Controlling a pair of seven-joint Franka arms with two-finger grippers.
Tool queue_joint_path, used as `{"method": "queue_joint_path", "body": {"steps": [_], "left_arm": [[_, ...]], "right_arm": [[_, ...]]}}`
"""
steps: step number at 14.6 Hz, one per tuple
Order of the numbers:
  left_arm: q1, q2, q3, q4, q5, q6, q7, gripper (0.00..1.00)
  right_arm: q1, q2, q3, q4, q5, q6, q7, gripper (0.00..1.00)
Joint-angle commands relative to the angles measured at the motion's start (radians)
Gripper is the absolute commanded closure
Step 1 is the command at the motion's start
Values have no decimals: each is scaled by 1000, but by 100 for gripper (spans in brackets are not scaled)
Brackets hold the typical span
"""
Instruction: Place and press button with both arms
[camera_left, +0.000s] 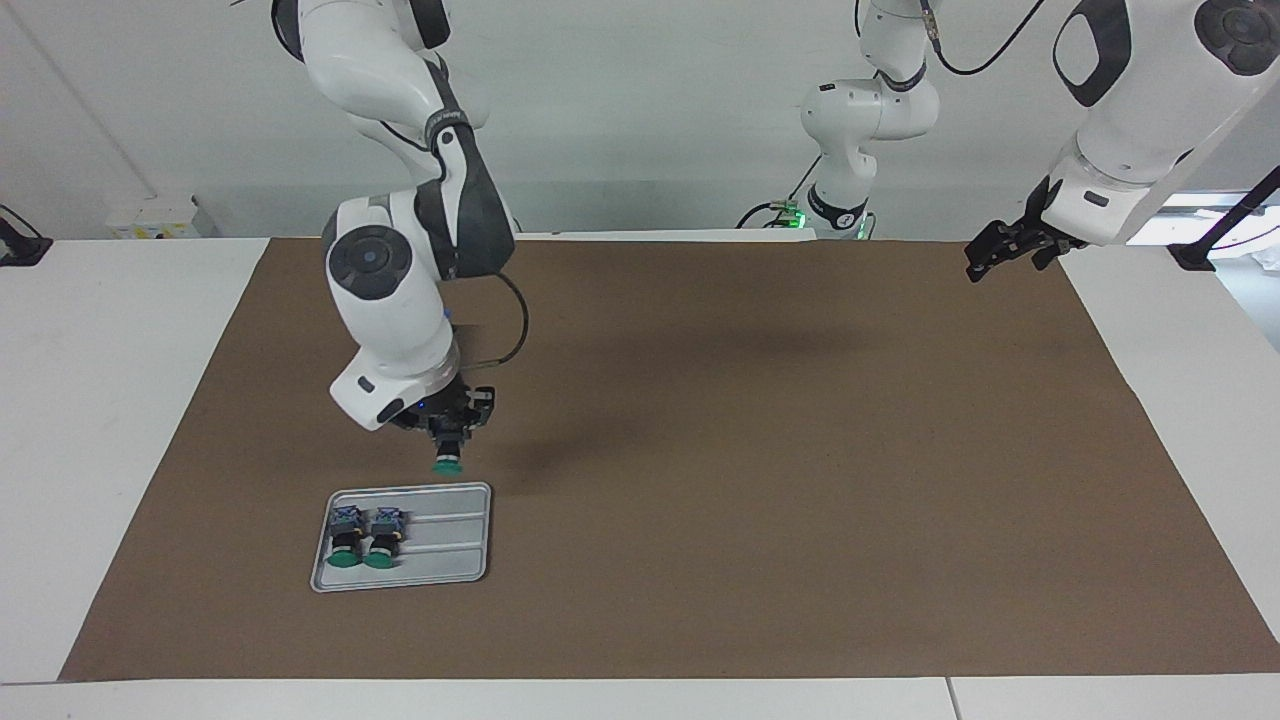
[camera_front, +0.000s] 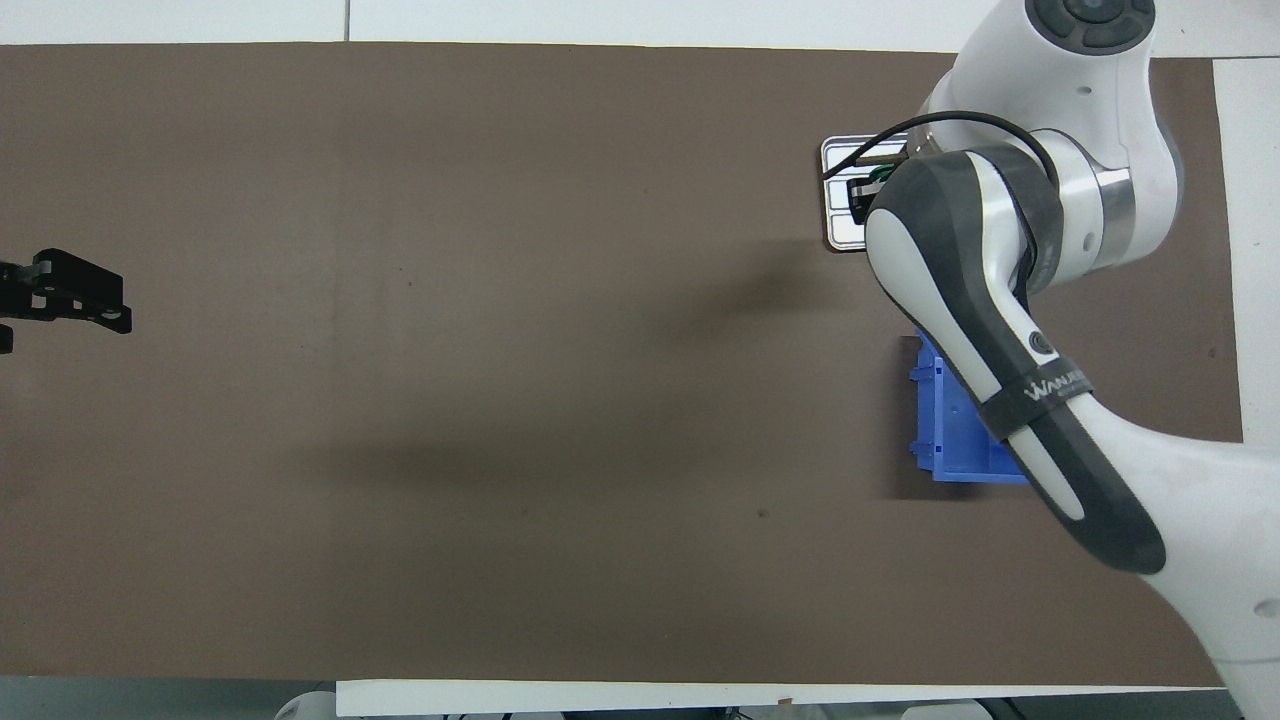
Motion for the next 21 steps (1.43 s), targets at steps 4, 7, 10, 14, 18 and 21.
{"method": "queue_joint_path", "body": {"steps": [4, 7, 10, 14, 18, 21], "left_arm": [[2, -26, 4, -29, -4, 16, -1, 0], [2, -26, 4, -29, -4, 14, -7, 0], [2, -26, 6, -31, -4, 11, -4, 0], [4, -26, 6, -31, -2, 17, -48, 0], [4, -26, 6, -31, -2, 17, -49, 0], [4, -26, 6, -31, -4, 16, -50, 0]], "right_arm": [[218, -52, 8, -75, 17, -1, 544, 100], [270, -48, 10, -85, 60, 13, 766, 100], [319, -11, 10, -82, 83, 42, 1036, 99], [362, 40, 10, -82, 125, 140, 1549, 90], [412, 113, 8, -80, 126, 275, 1744, 83], [443, 179, 7, -76, 107, 379, 1799, 80]]}}
